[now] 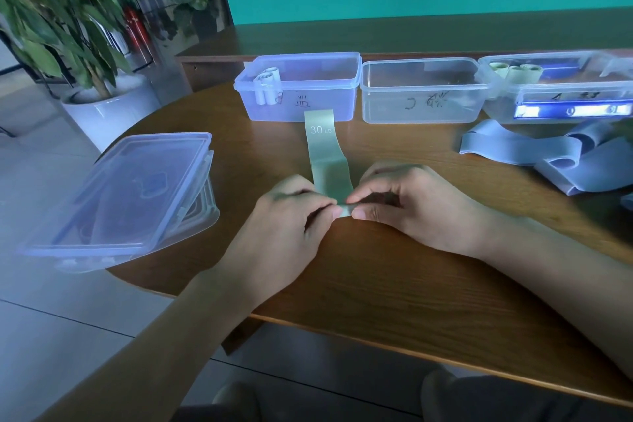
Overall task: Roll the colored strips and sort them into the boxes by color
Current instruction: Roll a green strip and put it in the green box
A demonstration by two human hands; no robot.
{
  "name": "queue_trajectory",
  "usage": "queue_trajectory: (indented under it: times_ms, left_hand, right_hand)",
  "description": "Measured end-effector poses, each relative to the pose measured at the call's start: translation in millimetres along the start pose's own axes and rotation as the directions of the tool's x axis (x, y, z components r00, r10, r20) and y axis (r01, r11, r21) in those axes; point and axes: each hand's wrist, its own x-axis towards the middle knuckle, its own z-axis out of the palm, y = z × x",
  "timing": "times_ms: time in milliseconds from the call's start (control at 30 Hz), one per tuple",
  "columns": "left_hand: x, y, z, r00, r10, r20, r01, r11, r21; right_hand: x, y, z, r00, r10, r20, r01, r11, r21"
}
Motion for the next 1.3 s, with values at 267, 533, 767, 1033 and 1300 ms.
queue_trajectory:
  times_ms: [267,533,767,1033,1300]
  left_hand:
    - [1,2,-3,1.000,-0.011,0.026,0.011,1.000,0.000]
    - [5,0,-1,0.997,-0.067,0.035,0.068,0.997,-0.037]
    - [8,-6,6,0.999,-0.025,-0.034,0.025,1.000,0.003]
    - [11,-6,4,0.999,-0.017,-0.035,0.017,1.000,0.003]
    - [15,-6,7,0.997,-0.073,0.005,0.073,0.997,-0.013]
  right_hand:
    - [3,1,-1,1.000,-0.003,-0.003,0.003,0.999,-0.032]
    - [0,-1,2,0.999,0.011,-0.034,-0.011,1.000,-0.001]
    - [7,4,4,0.997,0.032,-0.066,-0.033,0.999,-0.010]
    - [13,8,3,0.996,0.033,-0.077,-0.036,0.999,-0.038]
    - [14,10,12,0.988,-0.021,-0.151,0.012,0.998,-0.062]
